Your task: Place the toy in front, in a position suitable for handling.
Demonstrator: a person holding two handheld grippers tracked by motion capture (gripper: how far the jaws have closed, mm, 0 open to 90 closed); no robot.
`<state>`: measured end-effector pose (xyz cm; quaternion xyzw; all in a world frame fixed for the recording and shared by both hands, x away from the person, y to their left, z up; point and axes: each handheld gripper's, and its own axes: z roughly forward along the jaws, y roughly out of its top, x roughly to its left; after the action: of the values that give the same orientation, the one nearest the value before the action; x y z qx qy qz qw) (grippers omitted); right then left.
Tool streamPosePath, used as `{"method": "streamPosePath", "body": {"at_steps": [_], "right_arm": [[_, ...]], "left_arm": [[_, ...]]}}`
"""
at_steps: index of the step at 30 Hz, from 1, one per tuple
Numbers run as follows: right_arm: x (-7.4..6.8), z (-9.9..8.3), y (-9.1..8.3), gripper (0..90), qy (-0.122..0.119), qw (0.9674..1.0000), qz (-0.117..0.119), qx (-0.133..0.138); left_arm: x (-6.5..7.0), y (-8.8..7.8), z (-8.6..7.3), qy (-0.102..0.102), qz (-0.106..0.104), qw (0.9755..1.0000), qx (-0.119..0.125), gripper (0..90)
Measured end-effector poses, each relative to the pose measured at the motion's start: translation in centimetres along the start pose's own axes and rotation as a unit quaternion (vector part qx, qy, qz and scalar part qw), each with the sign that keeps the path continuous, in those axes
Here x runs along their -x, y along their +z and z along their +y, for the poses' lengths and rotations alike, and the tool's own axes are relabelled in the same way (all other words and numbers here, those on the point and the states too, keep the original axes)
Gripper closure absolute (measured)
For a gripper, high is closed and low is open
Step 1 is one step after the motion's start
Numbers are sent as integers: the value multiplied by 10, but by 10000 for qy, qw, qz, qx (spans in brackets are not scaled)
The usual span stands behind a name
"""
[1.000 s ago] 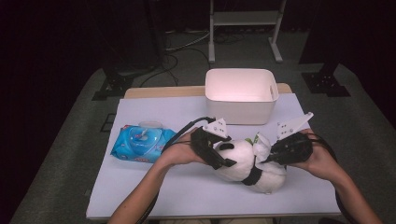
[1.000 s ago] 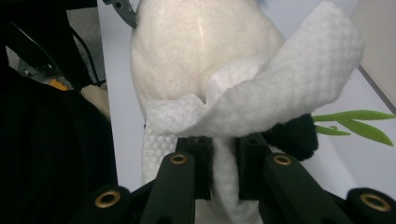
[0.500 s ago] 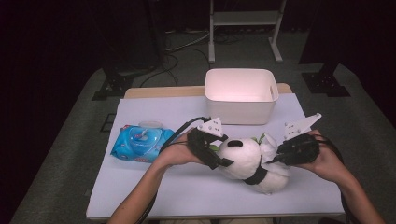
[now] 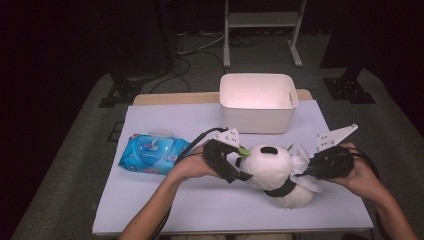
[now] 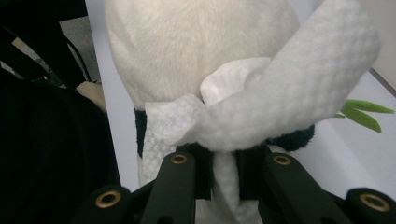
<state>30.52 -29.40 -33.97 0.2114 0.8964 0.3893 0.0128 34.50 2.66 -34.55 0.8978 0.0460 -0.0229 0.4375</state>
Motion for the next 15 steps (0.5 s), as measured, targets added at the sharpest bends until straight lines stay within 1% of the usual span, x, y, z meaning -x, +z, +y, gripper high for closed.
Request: {"method": "streamPosePath", "body": {"at_steps": [2, 3, 5, 8, 10, 11, 15], "right_arm": [[0, -2, 0, 793, 32, 10000, 25, 10], [0, -3, -1, 793, 38, 10000, 23, 5], [0, -4, -1, 793, 58, 10000, 12, 11], [0, -4, -1, 793, 57, 10000, -17, 66], [0, -3, -1, 794, 47, 9999, -6, 140], [0, -2, -1, 795, 23, 9998, -24, 199], [1, 3, 2, 797, 19, 9991, 31, 424]], "left_arm": [[-2, 4, 0, -76, -128, 9999, 44, 122], [-2, 6, 0, -93, -146, 9998, 80, 124], [-3, 7, 0, -126, -223, 9995, 177, 163], [-4, 5, 1, -201, -257, 9991, 273, 223], [-4, 2, 2, -239, -226, 9989, 344, 238], [-4, 0, 3, -233, -209, 9989, 360, 238], [-5, -13, 7, -218, -97, 9988, 417, 246]]}}
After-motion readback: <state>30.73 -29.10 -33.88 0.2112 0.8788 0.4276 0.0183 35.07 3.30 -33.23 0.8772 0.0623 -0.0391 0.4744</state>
